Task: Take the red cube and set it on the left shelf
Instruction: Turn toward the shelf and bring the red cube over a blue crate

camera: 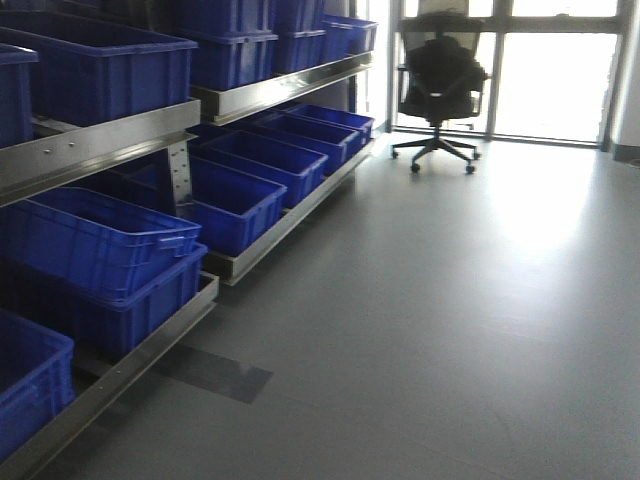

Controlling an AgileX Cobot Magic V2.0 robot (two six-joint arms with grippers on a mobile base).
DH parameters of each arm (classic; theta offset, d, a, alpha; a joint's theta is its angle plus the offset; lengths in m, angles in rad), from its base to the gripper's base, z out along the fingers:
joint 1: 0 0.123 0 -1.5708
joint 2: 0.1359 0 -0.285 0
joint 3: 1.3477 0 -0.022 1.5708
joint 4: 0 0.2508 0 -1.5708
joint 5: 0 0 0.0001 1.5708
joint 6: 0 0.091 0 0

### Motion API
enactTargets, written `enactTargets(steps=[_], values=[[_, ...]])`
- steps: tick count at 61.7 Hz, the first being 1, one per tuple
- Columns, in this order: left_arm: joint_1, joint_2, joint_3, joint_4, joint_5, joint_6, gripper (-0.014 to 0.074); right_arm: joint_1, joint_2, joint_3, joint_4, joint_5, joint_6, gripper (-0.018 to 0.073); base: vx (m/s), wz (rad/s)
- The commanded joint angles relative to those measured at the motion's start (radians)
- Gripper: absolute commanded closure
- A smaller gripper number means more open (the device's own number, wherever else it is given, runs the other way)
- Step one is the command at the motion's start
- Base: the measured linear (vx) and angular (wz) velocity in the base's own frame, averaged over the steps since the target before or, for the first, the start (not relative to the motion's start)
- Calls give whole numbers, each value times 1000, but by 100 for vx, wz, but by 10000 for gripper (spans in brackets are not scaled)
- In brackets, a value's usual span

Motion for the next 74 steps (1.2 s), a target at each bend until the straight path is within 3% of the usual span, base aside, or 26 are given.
enactTargets(steps=[1,41,74], values=[[-5,7,22,-6,-83,1,491,-7,5,-29,-10,-83,-5,501,53,59],[-5,7,22,-6,-83,1,491,-7,5,-29,-10,-83,-5,501,46,60],[-5,7,22,-6,-83,1,491,-7,5,-29,-10,-83,-5,501,27,70]])
